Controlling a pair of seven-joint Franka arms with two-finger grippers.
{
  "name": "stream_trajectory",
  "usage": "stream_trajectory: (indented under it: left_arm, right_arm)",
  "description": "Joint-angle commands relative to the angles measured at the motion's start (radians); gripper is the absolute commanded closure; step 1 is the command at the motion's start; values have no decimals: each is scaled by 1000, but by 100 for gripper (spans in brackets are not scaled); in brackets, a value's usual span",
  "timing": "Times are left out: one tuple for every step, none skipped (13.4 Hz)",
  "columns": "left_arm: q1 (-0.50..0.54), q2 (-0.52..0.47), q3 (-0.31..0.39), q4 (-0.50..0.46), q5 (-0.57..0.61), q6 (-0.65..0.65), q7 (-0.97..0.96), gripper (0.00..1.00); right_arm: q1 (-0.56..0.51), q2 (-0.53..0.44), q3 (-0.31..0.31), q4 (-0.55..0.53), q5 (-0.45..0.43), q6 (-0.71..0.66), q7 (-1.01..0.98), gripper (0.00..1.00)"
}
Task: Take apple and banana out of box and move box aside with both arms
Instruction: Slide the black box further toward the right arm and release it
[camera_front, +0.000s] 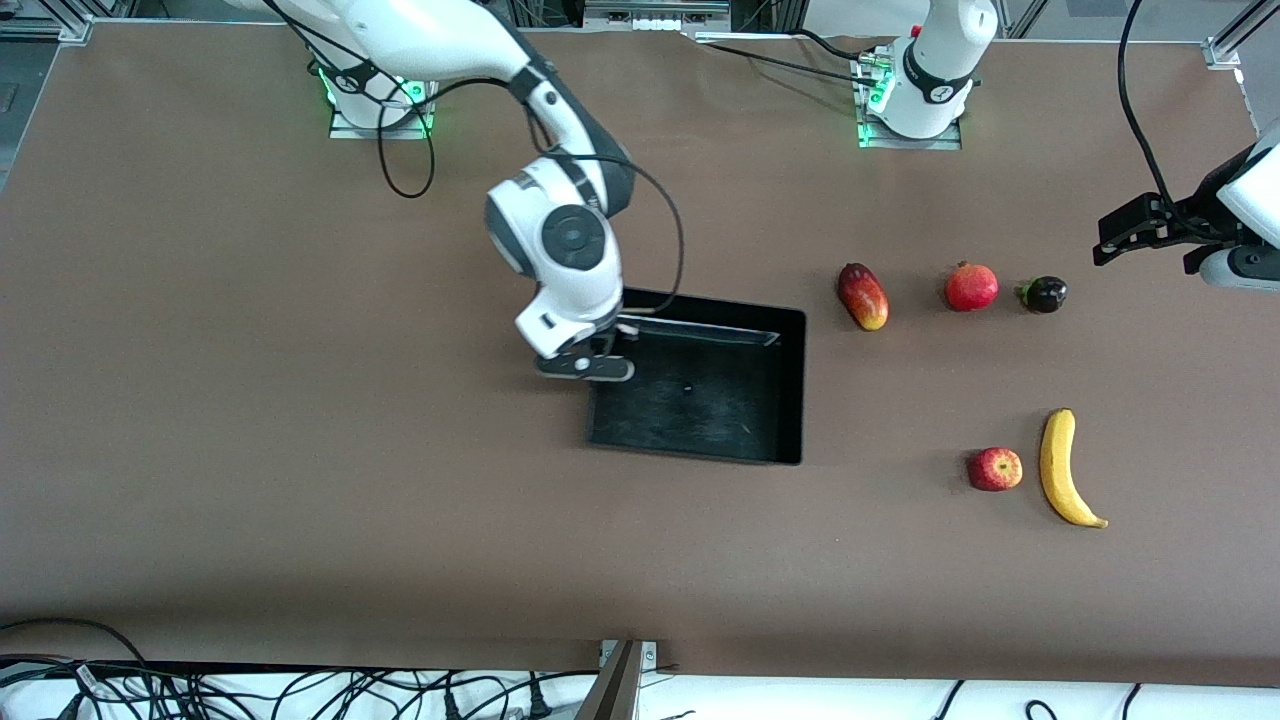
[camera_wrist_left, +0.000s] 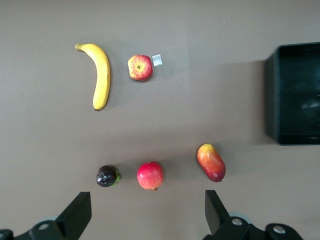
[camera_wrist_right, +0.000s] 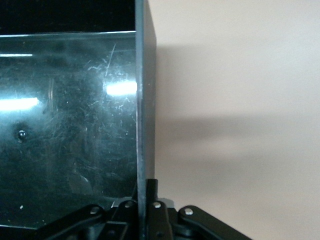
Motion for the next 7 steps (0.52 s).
stream_trajectory:
  left_arm:
    - [1,-11,0,-5,20,-5,-12,0]
    - [6,-11,-2,-5,19,-5,-14,0]
    - [7,-16,-2,-5,19,-5,-9,0]
    - [11,-20,-2,-5,17,-5,-11,0]
    - [12,-20,-2,-5,19,-5,-8,0]
    - [12,-20,-2,-5,19,-5,-6,0]
    - [14,-20,-2,-5,19,-5,-3,0]
  right_arm:
    - [-137,-128,17,-66,24,-85,-174,100]
    - [-200,-169,17,-109,24,-101,-267,100]
    - [-263,-214,17,-161,28,-113,-372,100]
    - [-318,-267,15,-236,40,-103,-450,100]
    - [-361,-313,2,-297,41,-99,-502,100]
    - [-383,-350,-31,-357,41,-90,-549,100]
    - [-385,-381,-78,-420,41,-69,-593,100]
